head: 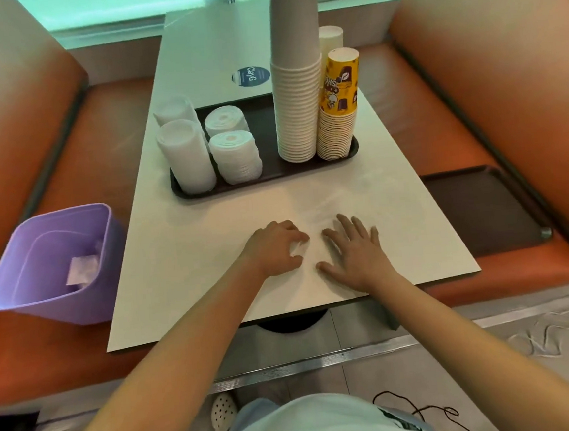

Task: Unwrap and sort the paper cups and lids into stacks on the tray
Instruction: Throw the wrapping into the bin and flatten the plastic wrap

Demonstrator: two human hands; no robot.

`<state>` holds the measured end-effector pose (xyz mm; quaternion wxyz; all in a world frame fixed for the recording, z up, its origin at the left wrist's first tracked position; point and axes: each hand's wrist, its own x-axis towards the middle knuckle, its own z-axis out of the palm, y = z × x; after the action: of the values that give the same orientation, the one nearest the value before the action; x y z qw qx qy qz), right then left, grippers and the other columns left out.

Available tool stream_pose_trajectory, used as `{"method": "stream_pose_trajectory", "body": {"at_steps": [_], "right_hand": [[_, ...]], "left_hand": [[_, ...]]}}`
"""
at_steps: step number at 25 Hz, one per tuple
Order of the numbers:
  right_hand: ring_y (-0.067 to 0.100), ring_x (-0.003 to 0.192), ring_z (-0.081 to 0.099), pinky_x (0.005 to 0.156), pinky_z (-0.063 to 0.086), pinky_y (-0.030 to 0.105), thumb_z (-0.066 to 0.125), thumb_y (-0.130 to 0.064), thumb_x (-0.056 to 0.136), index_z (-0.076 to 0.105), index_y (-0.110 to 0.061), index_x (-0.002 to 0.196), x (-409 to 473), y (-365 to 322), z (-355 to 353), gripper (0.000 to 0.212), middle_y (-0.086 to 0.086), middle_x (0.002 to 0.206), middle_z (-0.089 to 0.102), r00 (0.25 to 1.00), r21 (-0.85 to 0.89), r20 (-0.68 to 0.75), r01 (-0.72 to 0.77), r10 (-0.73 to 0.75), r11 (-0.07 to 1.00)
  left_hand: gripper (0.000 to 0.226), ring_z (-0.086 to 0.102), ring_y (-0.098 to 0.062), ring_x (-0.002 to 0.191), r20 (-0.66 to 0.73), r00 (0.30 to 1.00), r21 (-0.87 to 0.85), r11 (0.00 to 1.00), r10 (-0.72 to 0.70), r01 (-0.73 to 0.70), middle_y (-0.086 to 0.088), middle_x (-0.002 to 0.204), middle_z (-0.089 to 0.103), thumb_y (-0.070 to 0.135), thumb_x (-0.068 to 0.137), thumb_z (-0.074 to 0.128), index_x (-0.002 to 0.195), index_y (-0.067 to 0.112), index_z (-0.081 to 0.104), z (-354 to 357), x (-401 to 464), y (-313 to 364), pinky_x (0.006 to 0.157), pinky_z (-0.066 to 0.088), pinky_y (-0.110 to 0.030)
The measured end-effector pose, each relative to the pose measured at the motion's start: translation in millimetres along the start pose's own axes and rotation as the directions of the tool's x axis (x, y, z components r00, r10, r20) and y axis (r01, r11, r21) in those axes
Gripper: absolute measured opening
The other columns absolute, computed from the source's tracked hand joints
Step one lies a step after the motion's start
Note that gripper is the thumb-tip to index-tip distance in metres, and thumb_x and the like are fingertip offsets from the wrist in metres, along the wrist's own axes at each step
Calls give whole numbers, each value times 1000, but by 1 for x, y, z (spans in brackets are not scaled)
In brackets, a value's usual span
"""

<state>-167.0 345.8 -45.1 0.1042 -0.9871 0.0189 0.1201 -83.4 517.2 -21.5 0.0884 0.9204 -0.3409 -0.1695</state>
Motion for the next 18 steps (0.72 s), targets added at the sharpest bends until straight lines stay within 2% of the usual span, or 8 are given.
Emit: {"method": "stream_pose_trajectory", "body": {"at_steps": [2,6,8,10,12,14,16,18], "right_hand": [[25,147,2,116,1,52,16,-80,65,28,-30,146,-1,5,0,96,0,159,6,992,-9,-35,125,-125,992],[18,146,10,117,0,45,23,-79,60,39,-30,140,-6,15,8,96,-5,157,18,951,62,8,309,-310,949],[17,144,18,117,4,42,30,-70,67,52,-24,128,-7,20,8,80,-4,154,28,948,182,-30,317,-317,931],[18,138,33,116,12,40,43,-52,83,63,-18,109,-8,21,7,47,-3,144,45,948,297,-82,319,-309,900],[17,122,50,110,24,36,54,-26,93,65,-18,91,-9,19,4,13,-3,123,61,960,478,-154,279,-233,833],[8,96,58,93,39,29,56,-12,93,60,-22,75,-11,16,-6,21,-10,99,68,981,718,-163,191,-106,669],[-5,74,57,76,41,16,54,-2,92,57,-18,68,-14,15,-21,29,-18,74,65,994,868,-73,105,-85,486],[-8,70,56,73,40,11,49,3,92,55,-12,66,-14,16,-31,31,-17,68,64,987,910,6,60,-158,411]], "left_hand": [[42,47,-18,113,-18,1000,30,1000,-6,7,5,120,56,43,86,60,126,32,56,2,-4,-2,89,35,-31],[26,45,-18,116,-198,980,33,999,-34,41,5,123,55,39,90,57,107,22,68,20,-16,-6,91,31,-32],[23,49,-23,116,-309,951,5,1000,-7,9,0,121,56,35,90,59,96,16,71,29,-20,-7,92,33,-35],[27,54,-26,110,-376,926,-87,995,1,-37,-3,115,60,36,86,58,89,13,71,31,-22,-7,93,39,-38],[30,53,-18,111,-368,927,-354,933,-72,-69,2,116,58,38,80,67,100,16,67,24,-26,-1,98,39,-34],[71,43,-7,122,-255,960,-581,812,-113,-59,12,129,47,36,67,83,128,27,49,12,-32,3,103,30,-21],[106,32,1,127,-198,971,-615,788,-132,-18,17,137,37,31,58,89,143,35,26,5,-37,-1,105,22,-16],[107,27,3,128,-155,979,-529,848,-131,29,16,141,33,28,59,89,145,33,26,5,-38,-9,106,18,-13]]}}
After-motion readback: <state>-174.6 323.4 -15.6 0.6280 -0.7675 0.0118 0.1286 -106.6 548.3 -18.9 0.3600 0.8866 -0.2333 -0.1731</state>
